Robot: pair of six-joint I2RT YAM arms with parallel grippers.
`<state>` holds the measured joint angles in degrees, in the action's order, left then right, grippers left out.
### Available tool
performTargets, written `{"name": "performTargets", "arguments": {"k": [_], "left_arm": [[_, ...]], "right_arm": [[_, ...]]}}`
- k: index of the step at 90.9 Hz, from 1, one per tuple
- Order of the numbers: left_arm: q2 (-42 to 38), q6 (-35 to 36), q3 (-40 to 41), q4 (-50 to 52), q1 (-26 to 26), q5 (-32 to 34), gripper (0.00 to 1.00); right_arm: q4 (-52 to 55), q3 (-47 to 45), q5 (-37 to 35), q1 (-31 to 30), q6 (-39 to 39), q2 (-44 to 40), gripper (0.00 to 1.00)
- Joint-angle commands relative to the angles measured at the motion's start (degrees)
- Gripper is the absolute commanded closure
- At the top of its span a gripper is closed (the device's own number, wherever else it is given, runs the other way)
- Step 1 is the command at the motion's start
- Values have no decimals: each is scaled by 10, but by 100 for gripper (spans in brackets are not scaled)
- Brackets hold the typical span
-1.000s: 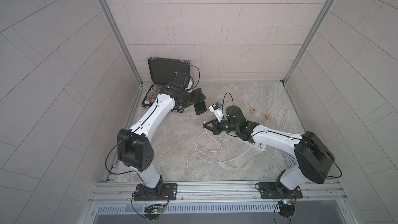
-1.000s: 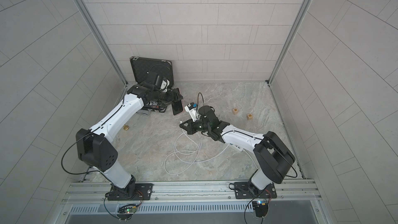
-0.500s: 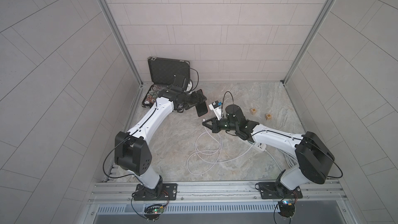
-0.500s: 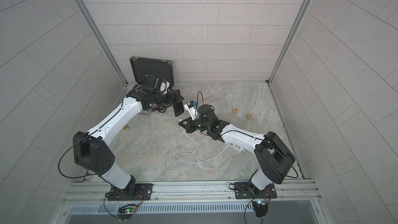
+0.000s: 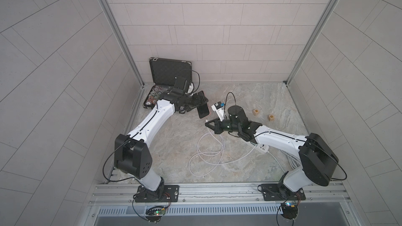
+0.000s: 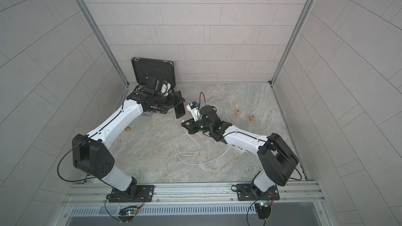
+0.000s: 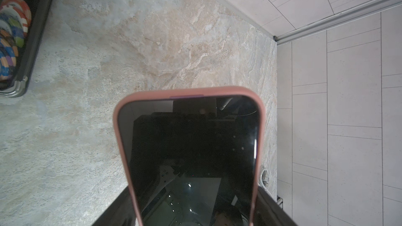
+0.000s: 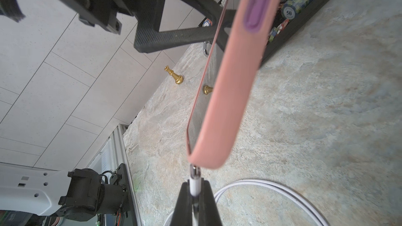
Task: Plug the charging cable into the phone
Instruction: Insert the charging cable into the phone.
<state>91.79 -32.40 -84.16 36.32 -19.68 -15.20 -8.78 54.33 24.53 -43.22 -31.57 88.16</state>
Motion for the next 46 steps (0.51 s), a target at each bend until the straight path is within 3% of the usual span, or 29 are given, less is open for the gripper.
{"name": "performTargets", "arguments": {"k": [1,46], "left_arm": [[-20,6,0,-24,-4,-6,27],[-13,4,2,-26,-8,1,27]], "right_arm": [[3,12,-12,2,11,-14,100],[-25,21,11,5,-2,4,100]]}}
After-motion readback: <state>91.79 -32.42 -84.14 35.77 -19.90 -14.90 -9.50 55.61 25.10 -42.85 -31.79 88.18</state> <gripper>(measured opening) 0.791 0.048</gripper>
